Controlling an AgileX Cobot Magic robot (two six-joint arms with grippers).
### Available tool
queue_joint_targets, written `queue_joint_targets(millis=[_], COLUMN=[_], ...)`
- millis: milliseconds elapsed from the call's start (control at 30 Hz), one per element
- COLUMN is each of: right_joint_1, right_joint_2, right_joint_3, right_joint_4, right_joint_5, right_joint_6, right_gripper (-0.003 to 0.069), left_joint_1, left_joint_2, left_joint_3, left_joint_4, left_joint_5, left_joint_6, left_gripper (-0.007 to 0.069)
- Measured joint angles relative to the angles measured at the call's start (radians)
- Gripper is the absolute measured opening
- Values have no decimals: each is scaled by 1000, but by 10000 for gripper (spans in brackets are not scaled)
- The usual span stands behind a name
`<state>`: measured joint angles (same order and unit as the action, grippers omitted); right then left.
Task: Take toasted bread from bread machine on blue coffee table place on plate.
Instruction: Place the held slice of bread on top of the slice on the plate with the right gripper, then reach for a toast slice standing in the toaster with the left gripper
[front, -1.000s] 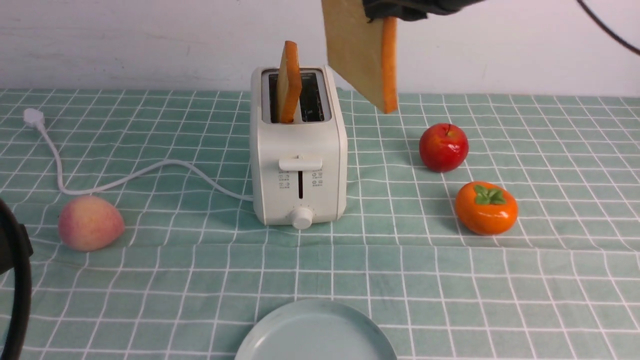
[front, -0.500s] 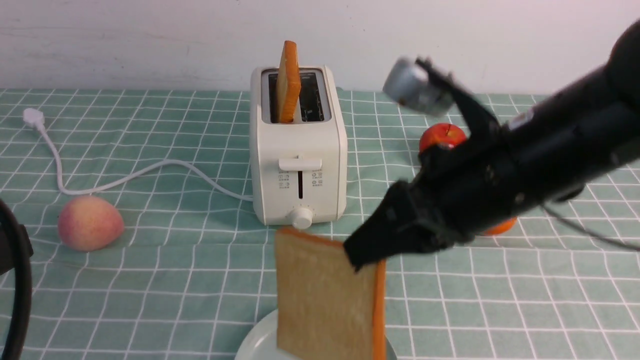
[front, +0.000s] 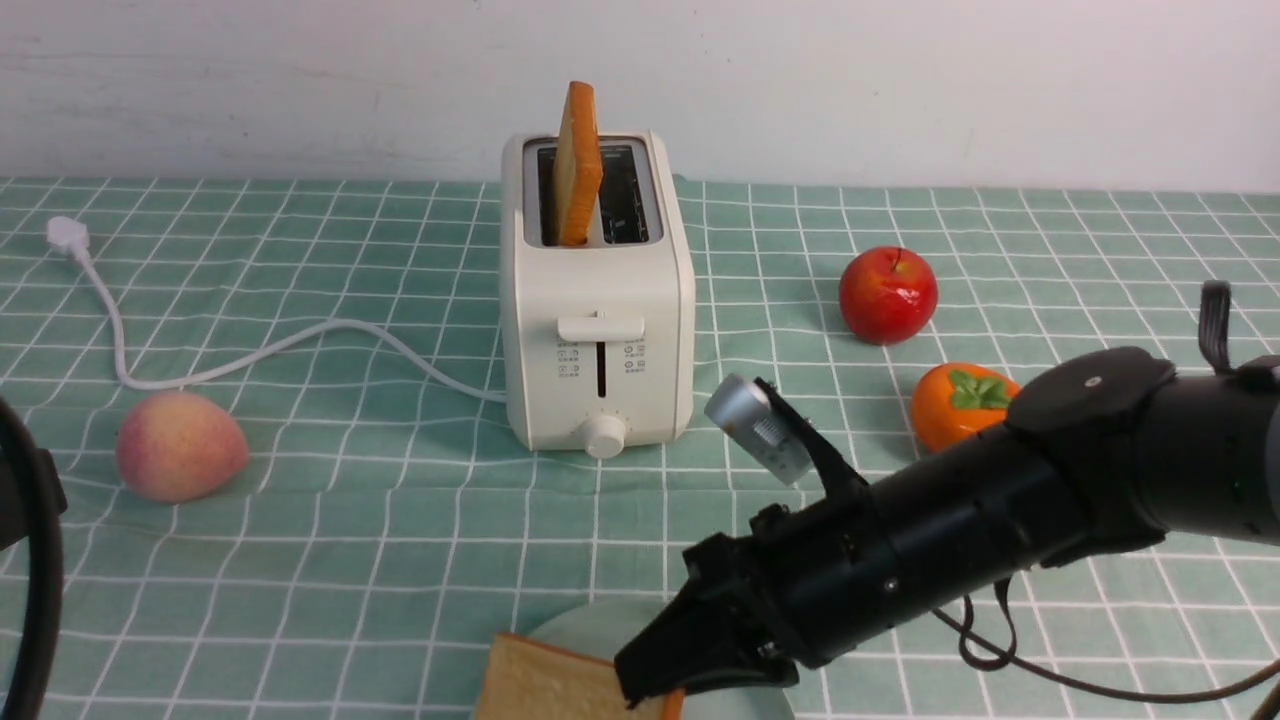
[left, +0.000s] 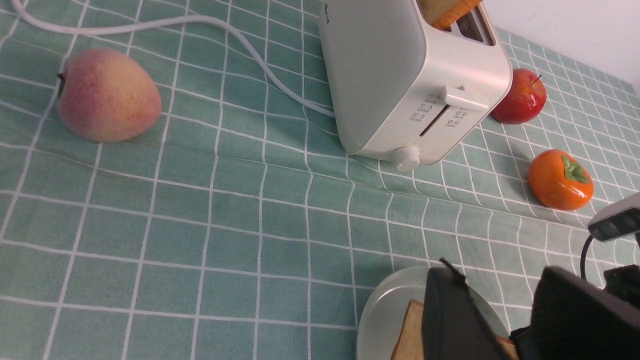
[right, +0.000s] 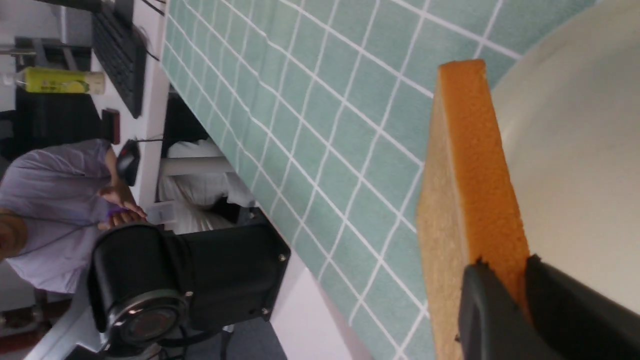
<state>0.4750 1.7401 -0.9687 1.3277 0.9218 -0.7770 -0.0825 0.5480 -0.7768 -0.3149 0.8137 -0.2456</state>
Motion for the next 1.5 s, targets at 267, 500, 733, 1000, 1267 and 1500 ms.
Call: queue_joint_targets(millis=[267, 500, 733, 1000, 1267, 1500], right_joint_1=[0, 0, 0, 0, 0, 0], right_joint_2=[-21, -147, -314, -482, -583, -654], right_joint_3=[0, -35, -141, -159, -159, -159], right_joint_4=[-121, -281, -630, -1078, -1175, -1191], right_joint_5=[-159, -300, -231, -64, 28, 64], right_joint_6=[-6, -7, 226, 704, 788, 793], right_gripper=[301, 501, 528, 529, 529, 529], left_joint_1=[0, 0, -4, -197, -334, -387], left_joint_2=[0, 61, 267, 619, 1024, 1353], left_joint_3=[0, 0, -61, -395, -823, -1170], left_joint_4=[0, -3, -41, -24, 240, 490], left_joint_5=[-28, -146, -156, -116, -44, 6], left_joint_6=[0, 0, 30, 131, -31, -270], left_gripper=[238, 238, 246, 298, 400, 452])
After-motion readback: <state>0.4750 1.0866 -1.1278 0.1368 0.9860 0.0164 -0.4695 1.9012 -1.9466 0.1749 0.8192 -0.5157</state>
